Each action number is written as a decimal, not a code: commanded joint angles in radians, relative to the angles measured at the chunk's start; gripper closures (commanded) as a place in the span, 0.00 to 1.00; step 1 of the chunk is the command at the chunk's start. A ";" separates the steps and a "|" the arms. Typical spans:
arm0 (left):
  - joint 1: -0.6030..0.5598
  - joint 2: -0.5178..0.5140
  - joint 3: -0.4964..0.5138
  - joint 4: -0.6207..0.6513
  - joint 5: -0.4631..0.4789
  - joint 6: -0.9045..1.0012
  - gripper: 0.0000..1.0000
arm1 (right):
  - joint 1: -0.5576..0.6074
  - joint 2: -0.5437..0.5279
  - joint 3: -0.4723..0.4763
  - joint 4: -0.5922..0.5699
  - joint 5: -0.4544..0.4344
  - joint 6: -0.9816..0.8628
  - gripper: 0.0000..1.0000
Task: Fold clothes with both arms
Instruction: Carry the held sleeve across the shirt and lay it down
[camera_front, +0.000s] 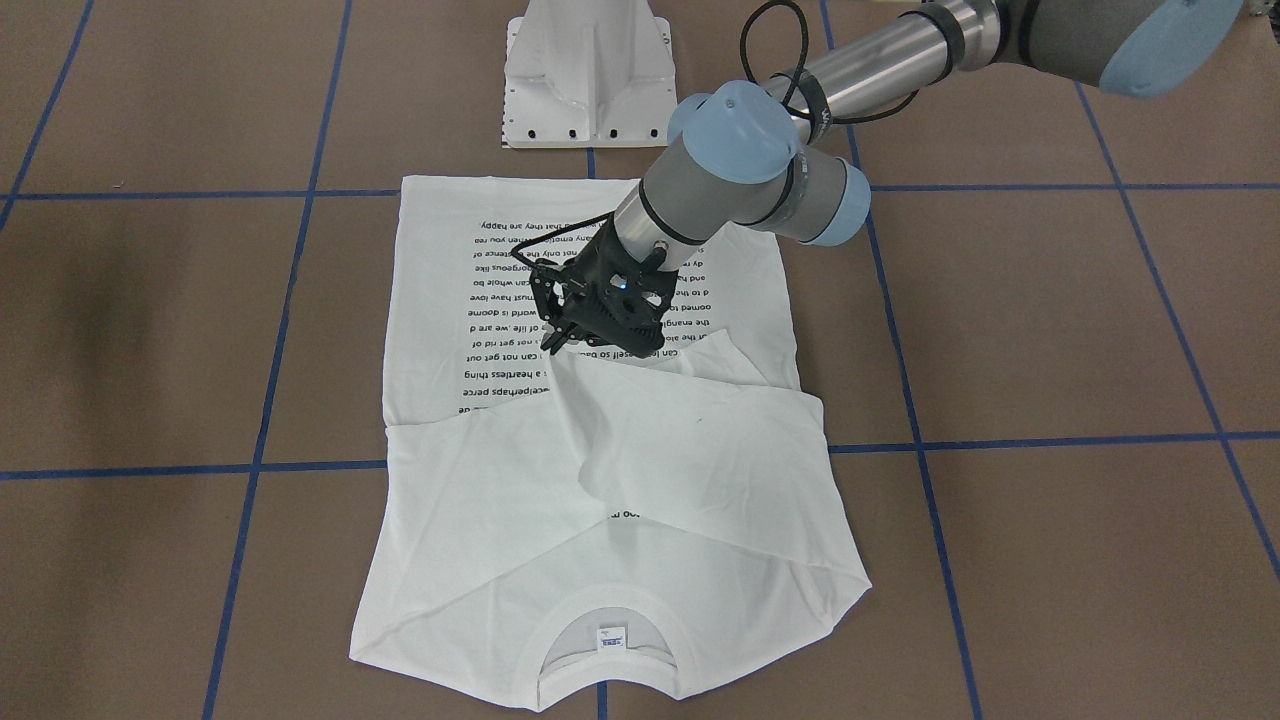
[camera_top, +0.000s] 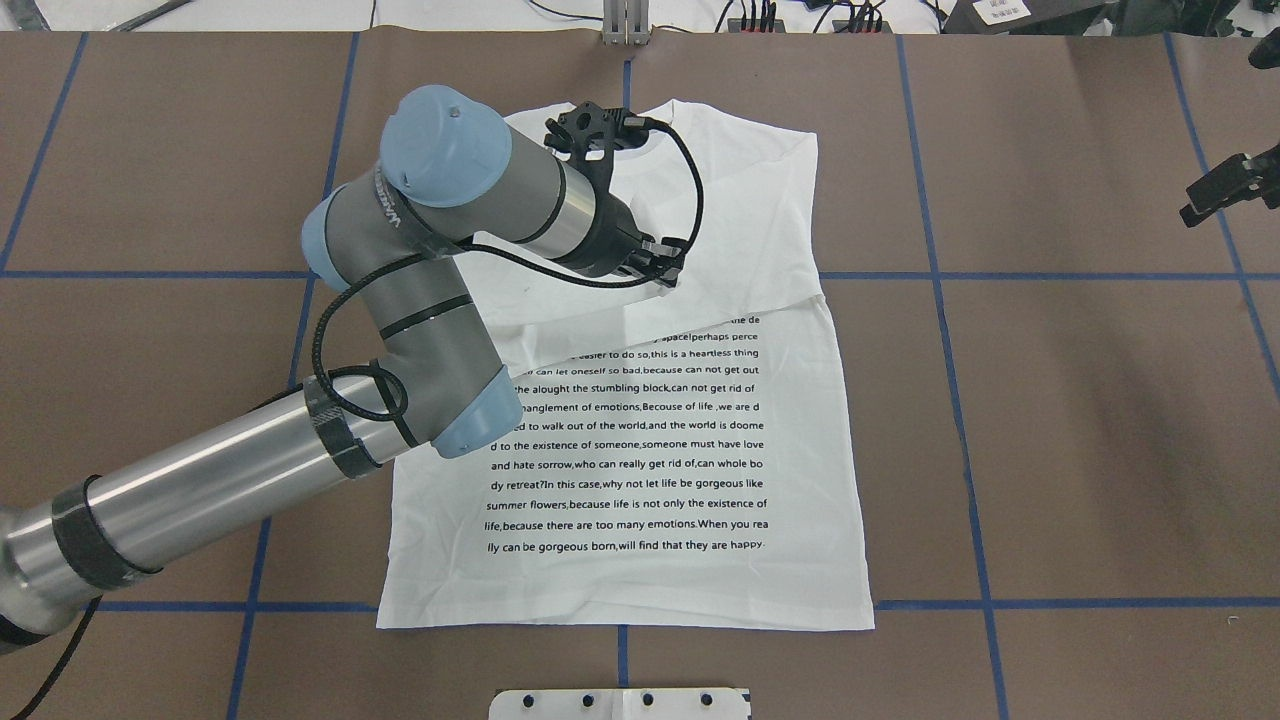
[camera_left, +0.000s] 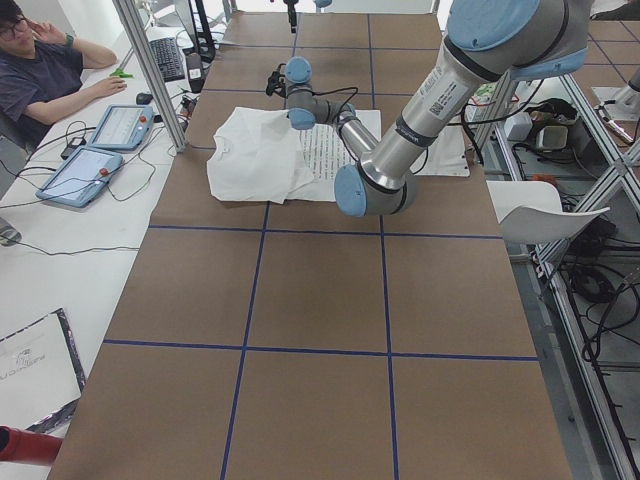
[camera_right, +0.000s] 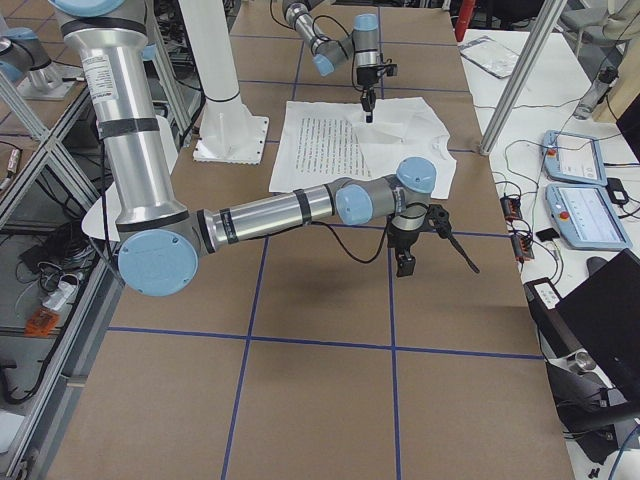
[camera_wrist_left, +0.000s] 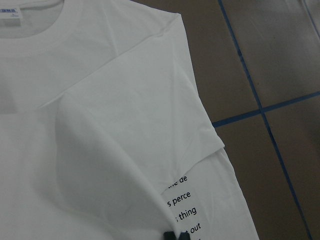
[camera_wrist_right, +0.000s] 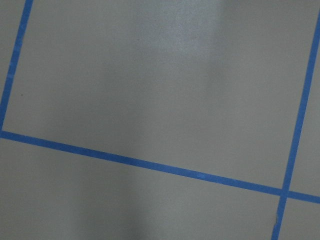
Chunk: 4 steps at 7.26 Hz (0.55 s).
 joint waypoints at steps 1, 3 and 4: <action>0.064 -0.018 0.054 -0.035 0.051 0.001 0.67 | 0.000 0.002 0.000 0.000 0.004 0.000 0.00; 0.089 -0.016 0.063 -0.052 0.053 -0.028 0.00 | 0.000 0.005 0.001 0.000 0.008 0.023 0.00; 0.089 -0.018 0.059 -0.043 0.049 -0.028 0.00 | 0.000 0.009 0.003 0.002 0.015 0.043 0.00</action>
